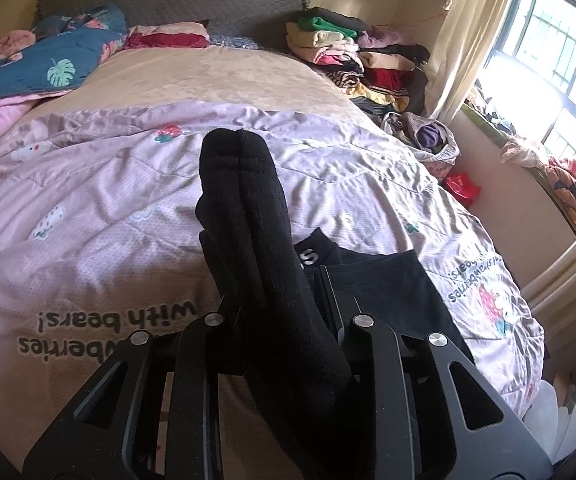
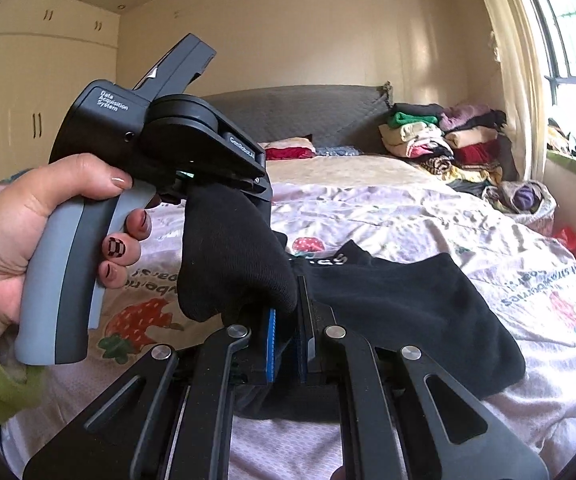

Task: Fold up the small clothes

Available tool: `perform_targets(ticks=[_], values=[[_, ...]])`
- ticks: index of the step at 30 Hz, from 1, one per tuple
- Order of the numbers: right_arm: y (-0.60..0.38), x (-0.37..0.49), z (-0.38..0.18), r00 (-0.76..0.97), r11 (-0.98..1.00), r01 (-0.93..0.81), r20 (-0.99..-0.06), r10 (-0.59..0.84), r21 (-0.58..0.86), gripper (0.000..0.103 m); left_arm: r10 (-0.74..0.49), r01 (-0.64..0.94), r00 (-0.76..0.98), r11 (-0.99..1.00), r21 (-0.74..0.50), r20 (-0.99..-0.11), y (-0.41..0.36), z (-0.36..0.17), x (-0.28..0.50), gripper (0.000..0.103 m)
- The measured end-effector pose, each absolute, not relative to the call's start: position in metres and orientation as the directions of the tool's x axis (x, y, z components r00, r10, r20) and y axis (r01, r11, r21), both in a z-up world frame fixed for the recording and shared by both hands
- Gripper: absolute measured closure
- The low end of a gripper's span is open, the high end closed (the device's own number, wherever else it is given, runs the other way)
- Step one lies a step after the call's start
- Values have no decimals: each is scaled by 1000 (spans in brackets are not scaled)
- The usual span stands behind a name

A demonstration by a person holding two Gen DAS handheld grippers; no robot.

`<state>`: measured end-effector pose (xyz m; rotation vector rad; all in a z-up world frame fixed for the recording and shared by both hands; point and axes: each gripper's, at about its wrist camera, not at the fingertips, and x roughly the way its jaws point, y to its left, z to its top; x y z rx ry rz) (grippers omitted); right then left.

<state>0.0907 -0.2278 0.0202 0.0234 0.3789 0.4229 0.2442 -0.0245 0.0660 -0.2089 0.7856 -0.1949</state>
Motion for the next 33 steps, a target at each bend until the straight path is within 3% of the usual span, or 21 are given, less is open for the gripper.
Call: perform_targets(ticks=[12, 33], values=[[-260, 91, 19, 850, 922, -344, -358, 386, 177, 96, -276, 139, 682, 958, -251, -677, -67, 71, 251, 85], [-333, 108, -7, 813, 869, -166, -433, 388, 467, 96, -293, 194, 603, 956, -221, -742, -157, 38, 285, 85]])
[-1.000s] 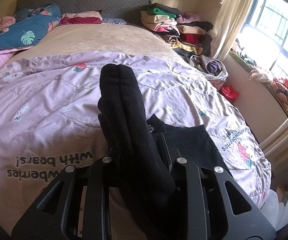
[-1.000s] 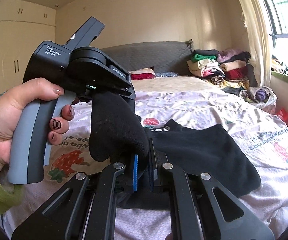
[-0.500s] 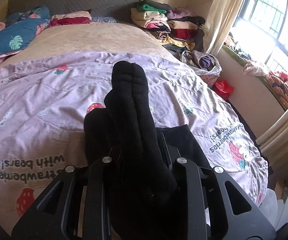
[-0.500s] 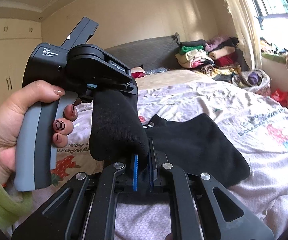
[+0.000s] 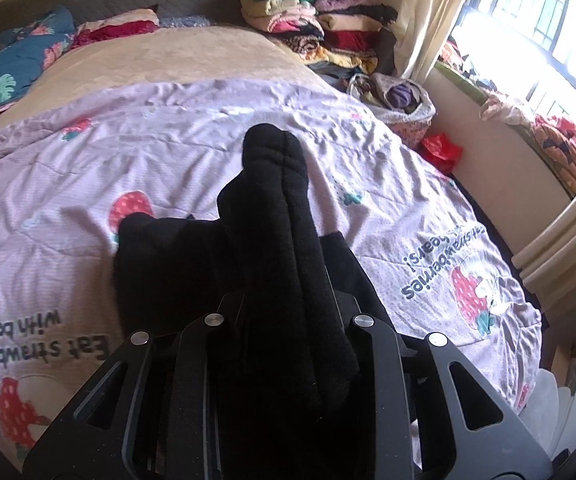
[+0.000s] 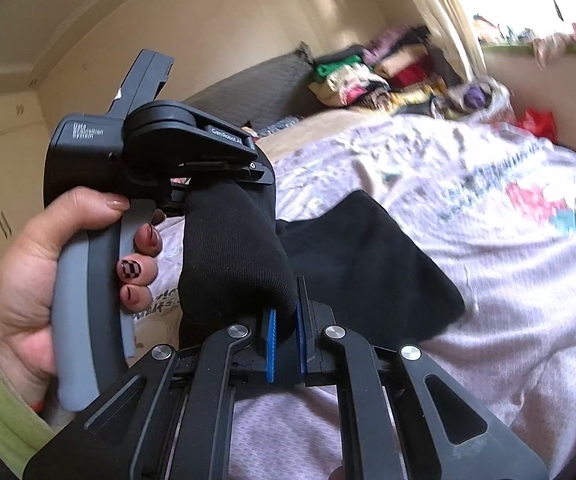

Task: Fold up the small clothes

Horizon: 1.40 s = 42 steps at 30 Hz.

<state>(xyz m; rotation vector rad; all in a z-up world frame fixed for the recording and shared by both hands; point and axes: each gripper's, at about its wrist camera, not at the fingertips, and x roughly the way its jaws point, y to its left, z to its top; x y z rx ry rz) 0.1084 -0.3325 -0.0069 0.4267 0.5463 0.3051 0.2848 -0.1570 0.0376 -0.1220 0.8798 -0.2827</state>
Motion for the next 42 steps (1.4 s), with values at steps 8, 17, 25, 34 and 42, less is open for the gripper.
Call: perform_targets(ticks=[8, 17, 25, 34, 42], values=[[-365, 124, -40, 753, 764, -42, -482, 448, 644, 96, -262, 206, 539, 963, -176, -800, -192, 6, 305, 78], [-387, 129, -65, 713, 645, 57, -483, 508, 762, 85, -250, 204, 496, 964, -168, -832, -210, -15, 319, 35], [-392, 121, -49, 730, 684, 67, -503, 462, 726, 70, -310, 182, 547, 951, -251, -777, -186, 9, 315, 21], [-407, 149, 3, 777, 795, -5, -498, 385, 607, 35, -202, 88, 673, 977, -195, -711, -89, 28, 268, 16], [-372, 266, 12, 587, 930, -73, -738, 332, 360, 34, -195, 90, 645, 980, -179, -739, -77, -12, 234, 16]])
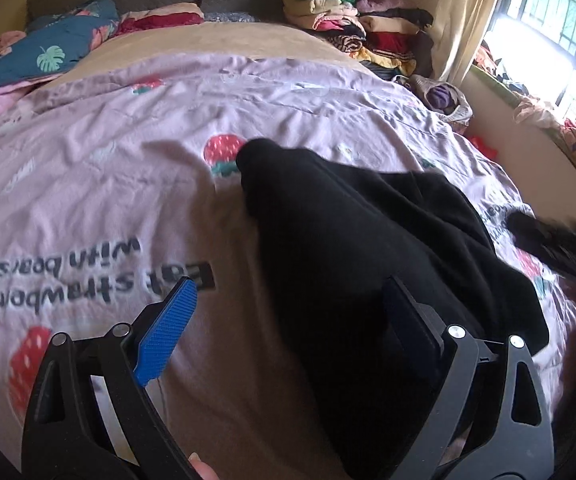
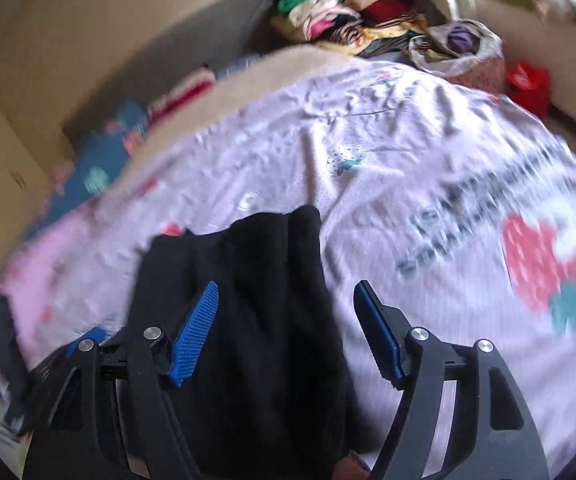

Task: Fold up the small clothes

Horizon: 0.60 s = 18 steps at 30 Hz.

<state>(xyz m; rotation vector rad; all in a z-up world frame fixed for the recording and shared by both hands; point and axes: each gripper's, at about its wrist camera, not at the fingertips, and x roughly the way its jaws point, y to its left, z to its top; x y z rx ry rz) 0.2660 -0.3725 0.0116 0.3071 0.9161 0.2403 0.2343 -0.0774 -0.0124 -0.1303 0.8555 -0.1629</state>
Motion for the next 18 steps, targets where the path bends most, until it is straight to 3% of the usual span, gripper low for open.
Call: perform_targets(ticks=[4, 6, 7, 13, 18], values=[[-357, 295, -4, 542, 965, -60, -804, 245, 255, 38, -199, 112, 656, 980, -166, -728, -82, -10, 225, 16], [-346, 302, -9, 522, 969, -106, -818, 244, 222, 76, -201, 131, 656, 980, -152, -728, -87, -10, 223, 16], [-340, 302, -8, 526, 968, -133, -813, 250, 212, 90, -207, 133, 654, 978, -158, -728, -88, -10, 222, 16], [-342, 288, 31, 636, 910, -293, -650, 416, 294, 91, -243, 162, 630, 970, -181, -737, -98, -18, 222, 16], [-357, 300, 1, 596, 930, -265, -714, 367, 257, 91, -244, 167, 618, 970, -179, -747, -102, -24, 223, 16]])
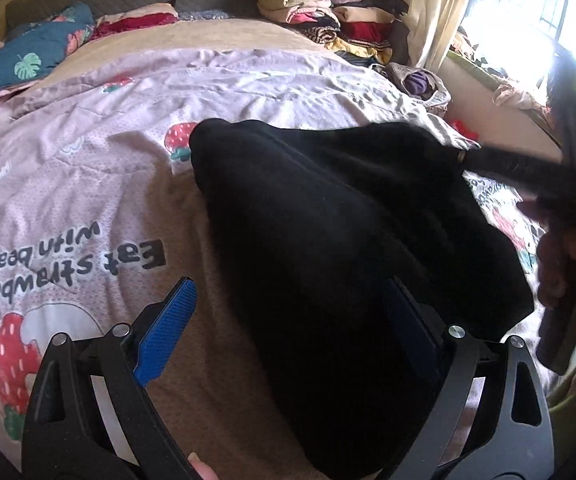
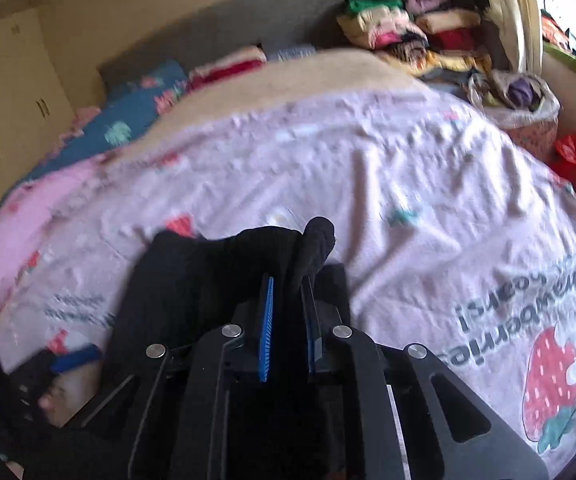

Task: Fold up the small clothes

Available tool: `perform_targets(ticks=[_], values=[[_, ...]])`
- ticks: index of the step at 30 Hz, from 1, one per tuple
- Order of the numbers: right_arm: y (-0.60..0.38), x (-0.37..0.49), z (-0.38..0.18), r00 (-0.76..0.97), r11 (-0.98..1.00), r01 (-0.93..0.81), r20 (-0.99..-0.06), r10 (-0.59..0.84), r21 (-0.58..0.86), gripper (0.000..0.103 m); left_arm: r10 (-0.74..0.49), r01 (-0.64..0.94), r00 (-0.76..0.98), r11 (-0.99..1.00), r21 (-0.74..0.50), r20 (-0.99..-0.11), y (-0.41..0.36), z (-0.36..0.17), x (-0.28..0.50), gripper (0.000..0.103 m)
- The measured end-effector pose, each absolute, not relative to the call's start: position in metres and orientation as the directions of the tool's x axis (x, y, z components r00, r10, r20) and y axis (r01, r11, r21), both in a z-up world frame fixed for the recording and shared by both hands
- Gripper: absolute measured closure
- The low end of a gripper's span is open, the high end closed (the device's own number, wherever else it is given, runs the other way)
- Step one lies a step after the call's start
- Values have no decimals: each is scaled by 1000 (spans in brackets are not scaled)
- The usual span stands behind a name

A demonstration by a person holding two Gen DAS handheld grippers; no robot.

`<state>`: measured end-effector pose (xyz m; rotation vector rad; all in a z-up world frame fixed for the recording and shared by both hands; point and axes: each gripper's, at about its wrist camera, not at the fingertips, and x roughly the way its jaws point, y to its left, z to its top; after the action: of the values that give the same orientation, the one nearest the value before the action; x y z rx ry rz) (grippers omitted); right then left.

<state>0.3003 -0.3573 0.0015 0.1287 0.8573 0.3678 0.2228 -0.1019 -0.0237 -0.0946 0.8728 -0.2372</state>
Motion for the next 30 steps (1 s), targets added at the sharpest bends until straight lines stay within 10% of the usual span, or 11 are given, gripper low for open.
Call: perform_targets(ticks=[10, 23, 30], values=[[-373, 289, -34, 605, 949, -176, -732, 313, 261, 89, -242, 182, 612, 970, -163, -753, -107, -24, 219, 16], [-397, 234, -7, 662, 955, -123, -694, 283, 271, 38, -229, 164, 614, 973, -161, -755, -107, -18, 208, 16], [-406, 204, 3, 660, 940, -130, -680, 319, 315, 33, -222, 163, 613, 975, -154, -759, -109, -14, 199, 16]])
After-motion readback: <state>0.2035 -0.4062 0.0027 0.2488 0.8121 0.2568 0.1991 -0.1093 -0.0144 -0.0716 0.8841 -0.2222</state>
